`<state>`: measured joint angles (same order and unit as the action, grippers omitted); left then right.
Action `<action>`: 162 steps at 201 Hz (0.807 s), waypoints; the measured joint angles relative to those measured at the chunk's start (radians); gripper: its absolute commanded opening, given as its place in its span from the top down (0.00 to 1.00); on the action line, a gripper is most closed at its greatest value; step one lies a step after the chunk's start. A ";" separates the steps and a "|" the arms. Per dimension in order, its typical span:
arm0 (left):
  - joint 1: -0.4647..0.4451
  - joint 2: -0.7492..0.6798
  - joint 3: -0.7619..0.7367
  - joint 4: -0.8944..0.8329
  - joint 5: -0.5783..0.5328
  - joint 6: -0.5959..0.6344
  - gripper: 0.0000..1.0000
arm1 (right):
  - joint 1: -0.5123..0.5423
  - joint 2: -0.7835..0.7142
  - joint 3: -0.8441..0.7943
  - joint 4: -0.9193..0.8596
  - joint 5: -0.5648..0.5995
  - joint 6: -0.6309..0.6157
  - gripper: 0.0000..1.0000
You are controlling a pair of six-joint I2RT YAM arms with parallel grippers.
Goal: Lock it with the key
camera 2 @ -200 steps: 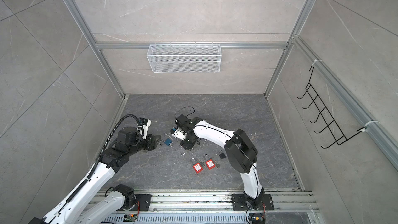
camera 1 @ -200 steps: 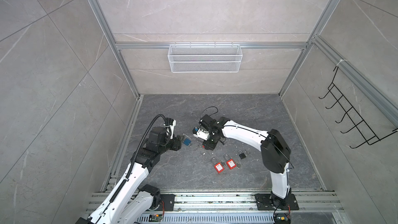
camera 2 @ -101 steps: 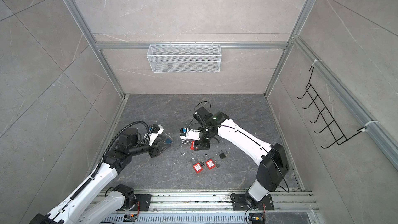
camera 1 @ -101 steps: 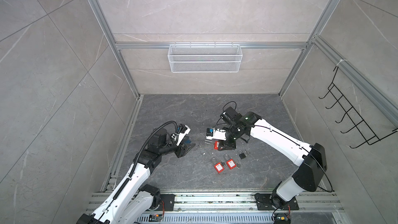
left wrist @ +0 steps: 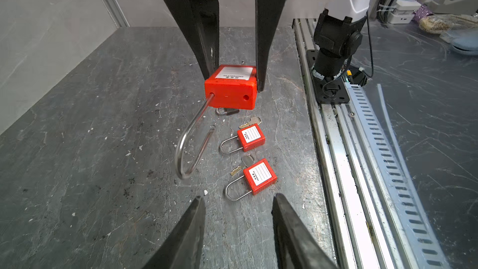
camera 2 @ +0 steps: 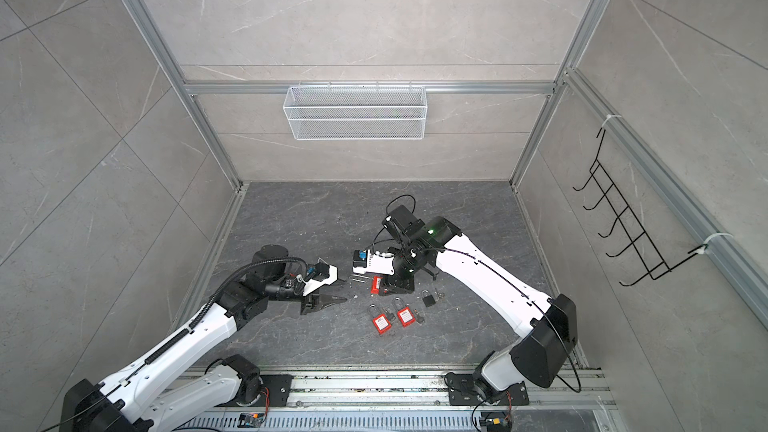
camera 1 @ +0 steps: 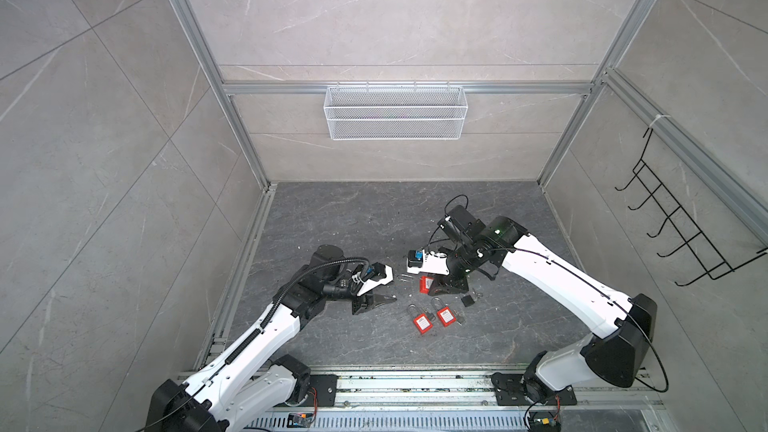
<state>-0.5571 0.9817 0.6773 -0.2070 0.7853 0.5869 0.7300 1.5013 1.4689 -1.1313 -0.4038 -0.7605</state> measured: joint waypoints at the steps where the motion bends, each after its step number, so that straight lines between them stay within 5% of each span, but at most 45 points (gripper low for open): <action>1: -0.001 0.001 0.000 0.002 -0.002 0.000 0.55 | 0.000 0.000 0.000 -0.001 0.000 0.000 0.70; 162: -0.133 -0.045 -0.018 0.104 -0.243 0.032 0.60 | 0.023 -0.010 -0.007 -0.034 0.031 -0.007 0.71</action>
<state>-0.6899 0.9363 0.6594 -0.1028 0.5423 0.6186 0.7532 1.4918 1.4616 -1.1648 -0.3725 -0.7677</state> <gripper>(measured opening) 0.400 0.407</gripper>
